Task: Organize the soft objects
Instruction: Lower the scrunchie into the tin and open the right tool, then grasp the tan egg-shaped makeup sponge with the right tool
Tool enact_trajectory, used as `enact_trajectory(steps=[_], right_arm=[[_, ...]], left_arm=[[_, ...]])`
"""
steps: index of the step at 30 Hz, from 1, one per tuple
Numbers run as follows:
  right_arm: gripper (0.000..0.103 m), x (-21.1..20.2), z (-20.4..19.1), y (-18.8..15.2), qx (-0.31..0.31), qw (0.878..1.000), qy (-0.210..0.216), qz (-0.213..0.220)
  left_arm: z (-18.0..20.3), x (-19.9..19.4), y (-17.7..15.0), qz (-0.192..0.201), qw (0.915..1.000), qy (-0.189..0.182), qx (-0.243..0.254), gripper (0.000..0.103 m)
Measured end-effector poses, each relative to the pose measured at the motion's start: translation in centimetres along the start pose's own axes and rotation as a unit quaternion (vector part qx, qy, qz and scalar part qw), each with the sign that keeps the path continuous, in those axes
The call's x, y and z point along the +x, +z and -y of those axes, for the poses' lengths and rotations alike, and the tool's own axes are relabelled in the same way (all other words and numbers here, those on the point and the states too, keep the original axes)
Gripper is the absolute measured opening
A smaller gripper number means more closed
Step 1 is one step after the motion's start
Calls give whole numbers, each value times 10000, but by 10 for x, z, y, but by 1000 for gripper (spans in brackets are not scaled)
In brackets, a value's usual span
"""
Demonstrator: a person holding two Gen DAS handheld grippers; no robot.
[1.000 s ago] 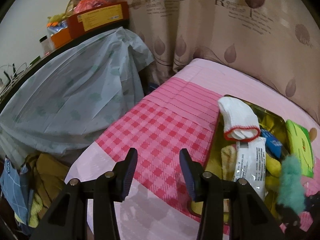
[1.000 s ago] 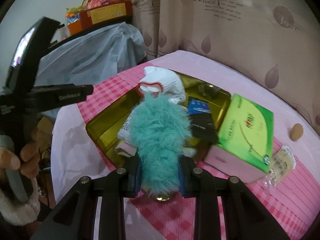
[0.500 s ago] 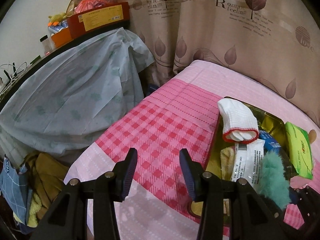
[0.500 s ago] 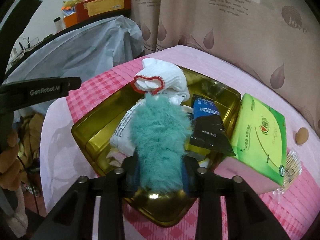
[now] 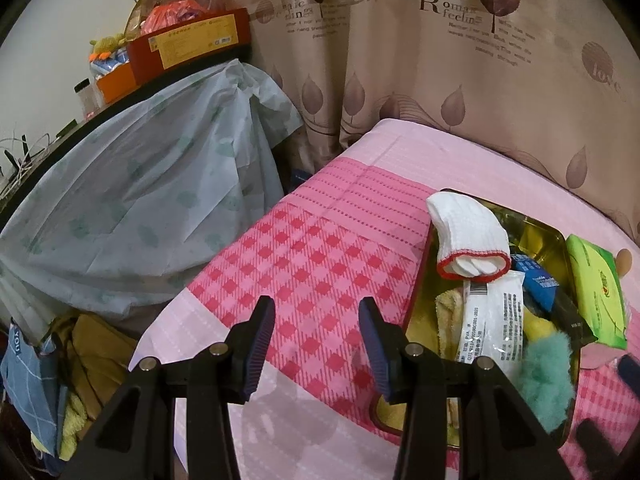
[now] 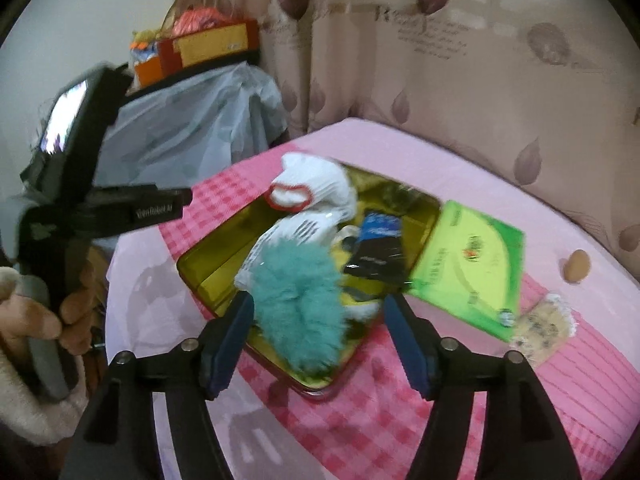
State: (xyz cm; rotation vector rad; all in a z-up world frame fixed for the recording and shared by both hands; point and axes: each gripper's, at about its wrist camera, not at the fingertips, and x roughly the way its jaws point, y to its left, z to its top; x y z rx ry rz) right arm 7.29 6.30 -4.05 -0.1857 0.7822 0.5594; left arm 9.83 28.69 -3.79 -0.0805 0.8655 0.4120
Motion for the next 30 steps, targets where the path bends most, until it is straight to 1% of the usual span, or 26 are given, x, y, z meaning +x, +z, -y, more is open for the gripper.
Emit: enact_trajectory(steps=[4,7,10,13,15,17,21,25,28,30], right_arm=[[68,-22,26,-1,148,9994,-248,199],[70,-31,58,-3,321,9972,-613,269],[70,-35,106,-7,620,9918,-1086,260],[70,-32,152,-13,928,9845,-1476,213],[70,-29,179,-18,1110,9797,-1660,170],[70,-20,207,-21,1305,9753,-1779,127],[70,3,245,-21,1532,9690,-1937,44],[70,31,272,-15,1664,9666,-1946,-25],[70,50,284,-9,1704,9656,-1962,-102],[70,62,296,-7,1830,9636,-1941,-158]], left_arm=[[3,-2,-1,35,10000,-44,37,44],[7,-6,-2,104,9998,-87,142,44],[13,-11,-3,189,9993,-154,280,44],[20,-19,-3,372,9981,-229,429,44],[25,-26,-4,515,9967,-326,537,44],[32,-32,-4,634,9947,-437,680,44],[55,-43,-9,803,9882,-599,1157,44],[84,-58,-17,1049,9771,-655,1729,45],[108,-64,-19,945,9710,-1023,1942,45],[124,-66,-20,882,9677,-1204,2032,45]])
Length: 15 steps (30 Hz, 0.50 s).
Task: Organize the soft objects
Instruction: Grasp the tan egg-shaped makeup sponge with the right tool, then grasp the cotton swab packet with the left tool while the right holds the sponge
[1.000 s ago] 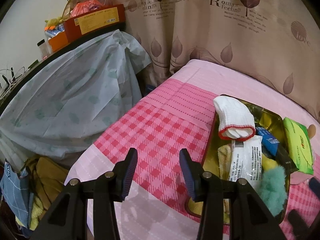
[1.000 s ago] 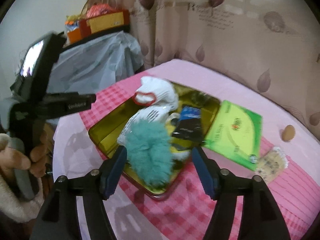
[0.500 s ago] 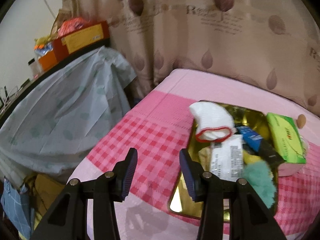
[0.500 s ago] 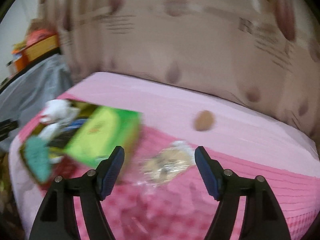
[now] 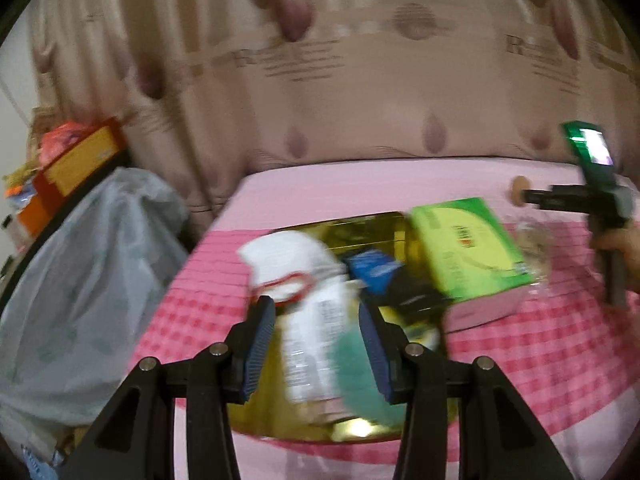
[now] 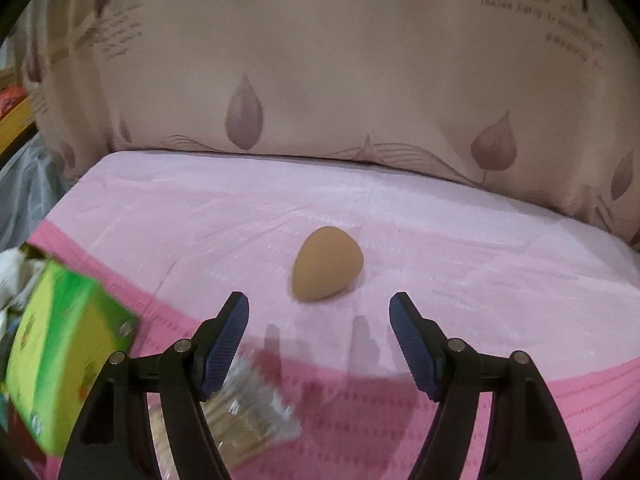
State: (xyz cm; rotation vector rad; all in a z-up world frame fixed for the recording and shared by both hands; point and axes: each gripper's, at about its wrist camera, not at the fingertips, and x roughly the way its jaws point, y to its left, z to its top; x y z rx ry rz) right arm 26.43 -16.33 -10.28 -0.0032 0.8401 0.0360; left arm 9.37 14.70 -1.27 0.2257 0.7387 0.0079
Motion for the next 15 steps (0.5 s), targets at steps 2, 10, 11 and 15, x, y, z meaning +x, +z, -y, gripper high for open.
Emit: enact_trajectory(steps=[2,10,11,15], right_arm=[[70,13,6,6,90,10000,16,-35],[44,49,11,15,-66,9990,316,-306],[43,48,13,14,-37,9990,353,-269],[42,30,19,7,-103,9991,402,-109]], left_arm=[[18,2,8,37,9997,-183,136,45],[82,16,33,20,9960,-636,634,45],[87,18,35,10,9956,-653,679,45],[108,26,45,-47,9934,-860,752,45]])
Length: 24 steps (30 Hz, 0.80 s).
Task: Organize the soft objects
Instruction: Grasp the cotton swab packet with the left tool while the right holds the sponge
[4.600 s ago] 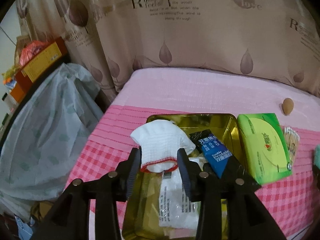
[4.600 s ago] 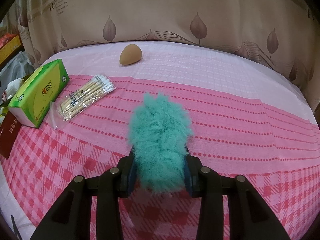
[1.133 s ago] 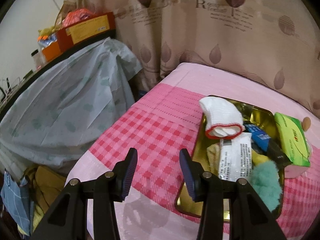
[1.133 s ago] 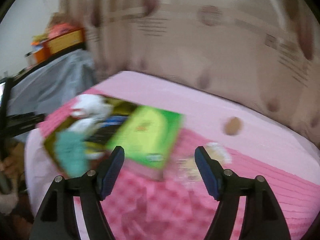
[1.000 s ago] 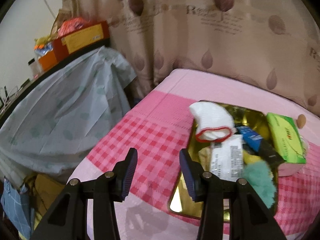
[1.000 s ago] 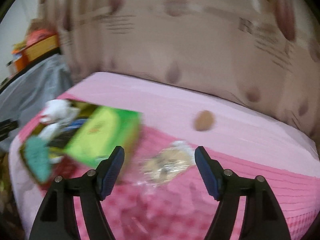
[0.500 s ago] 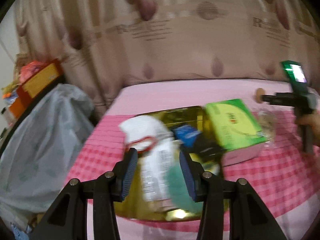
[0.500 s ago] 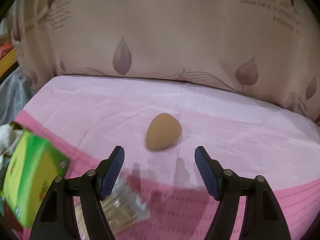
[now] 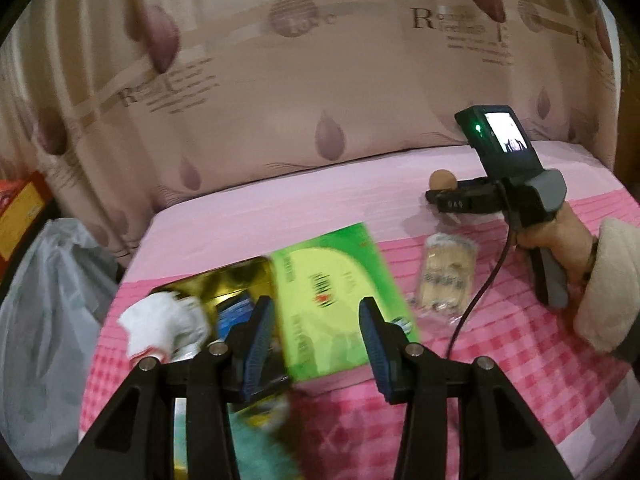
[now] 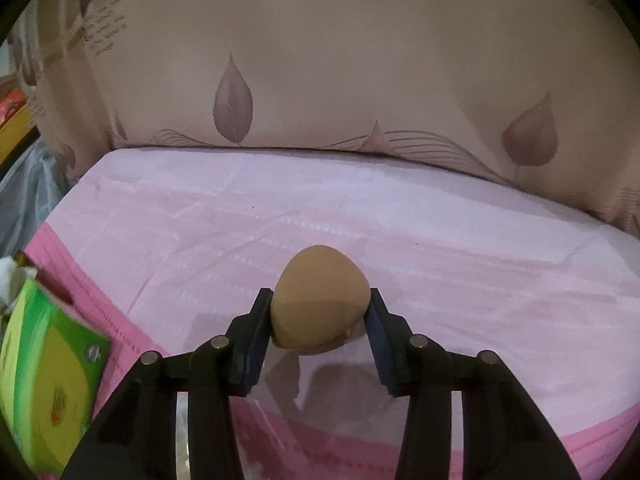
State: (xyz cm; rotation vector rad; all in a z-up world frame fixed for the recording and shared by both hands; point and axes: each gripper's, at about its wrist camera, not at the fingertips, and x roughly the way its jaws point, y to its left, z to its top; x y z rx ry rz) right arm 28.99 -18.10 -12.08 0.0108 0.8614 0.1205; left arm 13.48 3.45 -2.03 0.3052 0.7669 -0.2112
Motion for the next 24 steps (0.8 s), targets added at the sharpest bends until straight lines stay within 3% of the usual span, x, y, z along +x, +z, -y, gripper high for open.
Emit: enact_trajectory(steps=[5,9,13,16,24], right_arm=[[42,-39,15,-38,-6,10000,47,-17],[42,-71,31,-74,152,9998,53,-119],[42,-96,41,-104,332,9992,97,-181],[42,-106,43,-119,374,9991,91,-153],[42,-110,35,-127,326,9993,189,-69]], left_arm=[[26,10,15,-96,9987,-504,-24,45],[57,23,27,-190,9953,-930,168,63],[84,44,37,-454,9903,-1253,393,65],[100,66,41,-735,9874,-1320,474,65],[125,119,41,-1231,9851,-916,780,65]])
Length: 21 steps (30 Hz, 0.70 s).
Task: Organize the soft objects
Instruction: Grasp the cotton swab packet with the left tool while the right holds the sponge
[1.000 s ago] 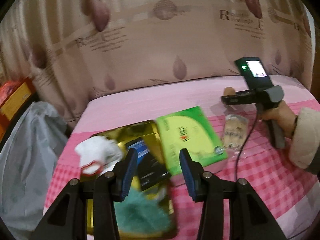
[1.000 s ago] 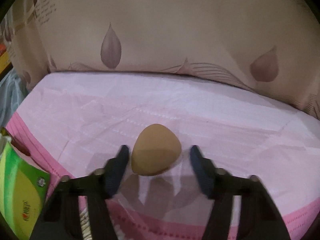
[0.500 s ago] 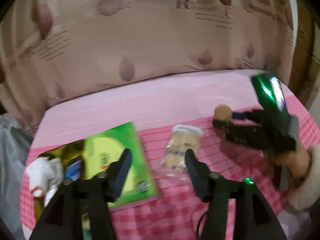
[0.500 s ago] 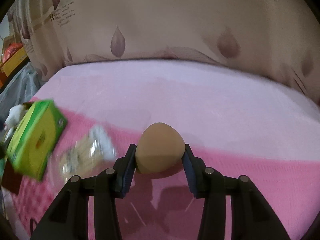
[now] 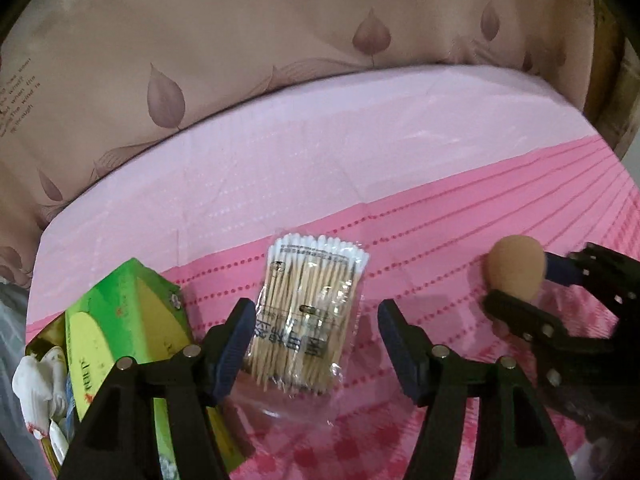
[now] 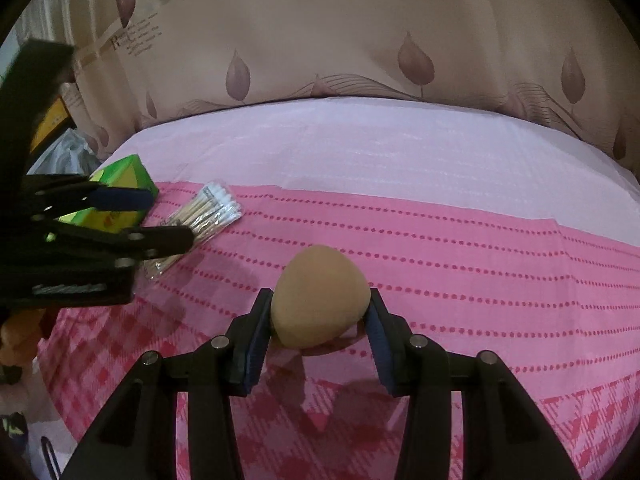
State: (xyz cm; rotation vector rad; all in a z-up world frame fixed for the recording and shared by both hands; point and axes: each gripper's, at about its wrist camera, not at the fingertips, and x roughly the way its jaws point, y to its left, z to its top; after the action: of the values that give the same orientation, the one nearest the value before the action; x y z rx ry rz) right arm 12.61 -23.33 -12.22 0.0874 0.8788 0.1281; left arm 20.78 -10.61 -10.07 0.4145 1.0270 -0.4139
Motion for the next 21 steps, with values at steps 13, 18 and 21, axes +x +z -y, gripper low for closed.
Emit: enact_trajectory(steps=[13,18,21], right_arm=[[42,2,3,-1,65,9999,127,-70],[42,2,3,-1,54,9999,107,-83],[42,4,3,-1,17,9999,64,-90]], left_arm=[[-7,28,7,-103,9995,-46,-282,65],[-16,25,3,-44,9970,-176,-747,38],[-10,18,-1,-71,9977,-147,-655,31]])
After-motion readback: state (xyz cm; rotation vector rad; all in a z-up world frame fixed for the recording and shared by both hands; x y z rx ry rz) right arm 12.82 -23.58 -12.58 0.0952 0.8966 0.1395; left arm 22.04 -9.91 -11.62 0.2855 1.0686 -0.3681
